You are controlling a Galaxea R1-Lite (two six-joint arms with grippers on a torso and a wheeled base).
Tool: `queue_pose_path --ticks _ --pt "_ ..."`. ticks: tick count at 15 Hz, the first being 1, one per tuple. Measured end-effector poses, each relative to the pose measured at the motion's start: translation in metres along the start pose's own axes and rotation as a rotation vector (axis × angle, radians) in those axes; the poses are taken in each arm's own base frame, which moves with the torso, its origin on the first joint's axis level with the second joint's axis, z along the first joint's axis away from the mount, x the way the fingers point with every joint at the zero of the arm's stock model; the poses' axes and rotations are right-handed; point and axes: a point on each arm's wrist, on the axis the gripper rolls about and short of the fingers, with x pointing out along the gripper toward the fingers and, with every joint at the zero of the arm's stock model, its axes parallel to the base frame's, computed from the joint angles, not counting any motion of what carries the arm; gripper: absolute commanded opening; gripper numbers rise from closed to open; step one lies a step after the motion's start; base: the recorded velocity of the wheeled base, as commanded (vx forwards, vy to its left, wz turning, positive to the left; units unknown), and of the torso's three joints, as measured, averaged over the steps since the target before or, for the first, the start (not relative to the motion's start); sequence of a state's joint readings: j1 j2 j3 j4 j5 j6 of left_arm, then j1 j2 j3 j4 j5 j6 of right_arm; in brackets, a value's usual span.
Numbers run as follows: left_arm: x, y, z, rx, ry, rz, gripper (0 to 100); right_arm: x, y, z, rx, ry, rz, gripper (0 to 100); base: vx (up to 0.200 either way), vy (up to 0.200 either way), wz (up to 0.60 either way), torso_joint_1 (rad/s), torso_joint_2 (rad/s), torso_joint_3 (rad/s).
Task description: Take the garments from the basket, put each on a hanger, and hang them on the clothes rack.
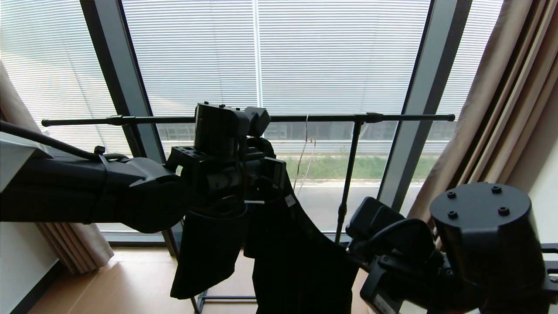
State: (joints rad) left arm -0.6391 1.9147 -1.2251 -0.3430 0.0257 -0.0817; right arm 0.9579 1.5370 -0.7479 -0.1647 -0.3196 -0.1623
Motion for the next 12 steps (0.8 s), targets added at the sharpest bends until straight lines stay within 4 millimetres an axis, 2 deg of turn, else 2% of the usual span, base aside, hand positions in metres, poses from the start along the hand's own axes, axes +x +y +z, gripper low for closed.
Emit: queue_pose_path --ticks 3,5,8,12 --pt "0.007 -0.017 0.007 0.014 0.007 -0.039 0 0.003 0.029 0.014 0.127 -0.026 0.086 0 0.0 0.0 0.0 0.0 0.0 0.0" --pt "0.01 -0.025 0.01 0.02 -0.004 -0.059 0 0.006 0.039 0.025 0.217 -0.054 0.117 0 0.0 0.0 0.0 0.0 0.0 0.0" --pt "0.012 -0.031 0.012 0.024 -0.012 -0.072 0 0.015 0.048 0.037 0.308 -0.11 0.136 0 0.0 0.0 0.0 0.0 0.0 0.0" --pt "0.012 -0.033 0.011 0.019 -0.007 -0.076 0 0.024 0.048 0.031 0.262 -0.071 0.113 0 0.0 0.0 0.0 0.0 0.0 0.0"
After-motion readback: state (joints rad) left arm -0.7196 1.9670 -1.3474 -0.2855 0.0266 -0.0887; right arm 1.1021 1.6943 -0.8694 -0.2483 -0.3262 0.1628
